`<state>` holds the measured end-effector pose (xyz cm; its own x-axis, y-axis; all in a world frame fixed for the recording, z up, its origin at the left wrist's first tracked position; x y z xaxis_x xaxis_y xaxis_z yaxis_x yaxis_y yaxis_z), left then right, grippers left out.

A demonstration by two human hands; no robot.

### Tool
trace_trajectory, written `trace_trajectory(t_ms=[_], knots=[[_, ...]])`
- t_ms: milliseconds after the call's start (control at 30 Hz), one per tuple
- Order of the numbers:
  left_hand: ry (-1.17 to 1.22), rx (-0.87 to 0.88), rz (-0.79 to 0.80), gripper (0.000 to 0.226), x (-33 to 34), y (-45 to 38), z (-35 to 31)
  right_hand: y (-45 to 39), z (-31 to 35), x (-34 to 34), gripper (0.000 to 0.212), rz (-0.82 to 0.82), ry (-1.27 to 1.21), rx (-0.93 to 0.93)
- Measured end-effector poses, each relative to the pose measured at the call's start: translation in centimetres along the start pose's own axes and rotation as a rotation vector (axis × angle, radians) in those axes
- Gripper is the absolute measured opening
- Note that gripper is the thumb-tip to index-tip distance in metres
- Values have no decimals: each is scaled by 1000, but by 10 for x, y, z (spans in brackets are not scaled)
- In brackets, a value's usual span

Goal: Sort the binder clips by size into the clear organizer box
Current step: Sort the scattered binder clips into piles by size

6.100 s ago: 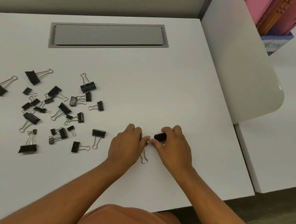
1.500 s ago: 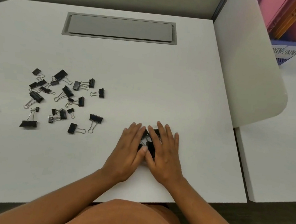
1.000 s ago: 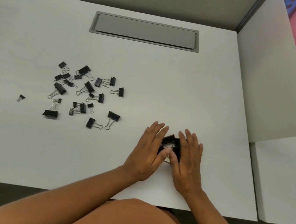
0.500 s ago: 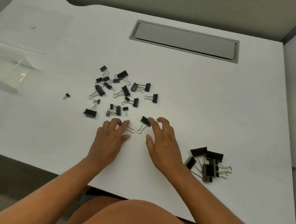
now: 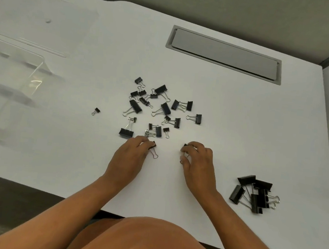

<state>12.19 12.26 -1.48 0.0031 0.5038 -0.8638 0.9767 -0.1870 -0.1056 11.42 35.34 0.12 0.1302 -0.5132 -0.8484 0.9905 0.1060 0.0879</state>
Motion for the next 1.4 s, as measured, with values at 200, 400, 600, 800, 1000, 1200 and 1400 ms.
trace_trajectory(t_ms=[200, 400, 600, 800, 1000, 1200, 1400], knots=[[-42, 80, -49, 31, -28, -3, 28, -9, 34, 19, 31, -43, -13, 53], [-165, -139, -11, 64, -51, -18, 85, -5, 87, 34, 31, -206, 18, 56], [-138, -88, 71, 44, -51, -32, 87, 0, 112, 53, 29, -244, -61, 125], [268, -73, 30, 42, -76, -15, 104, -3, 83, 34, 35, -319, -33, 285], [343, 43, 214, 56, -86, -9, 110, -16, 60, 32, 54, -244, -113, 434], [280, 39, 402, 64, -83, -13, 127, -20, 89, 26, 46, -302, -227, 345], [295, 91, 471, 78, -92, -18, 139, -14, 159, 57, 52, 37, -247, -45]])
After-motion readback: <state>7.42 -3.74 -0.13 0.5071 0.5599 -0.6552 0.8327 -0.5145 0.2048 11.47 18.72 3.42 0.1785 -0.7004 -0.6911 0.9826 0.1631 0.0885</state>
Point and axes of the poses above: each hand's wrist, its own y-axis away from the middle knuckle, its own x-axis out of the palm, z = x × y, the point moved 1 cm from there along -y, towards the middle knuckle, and after that the axes turned 2 degrees about z, right-handed, at the moved point
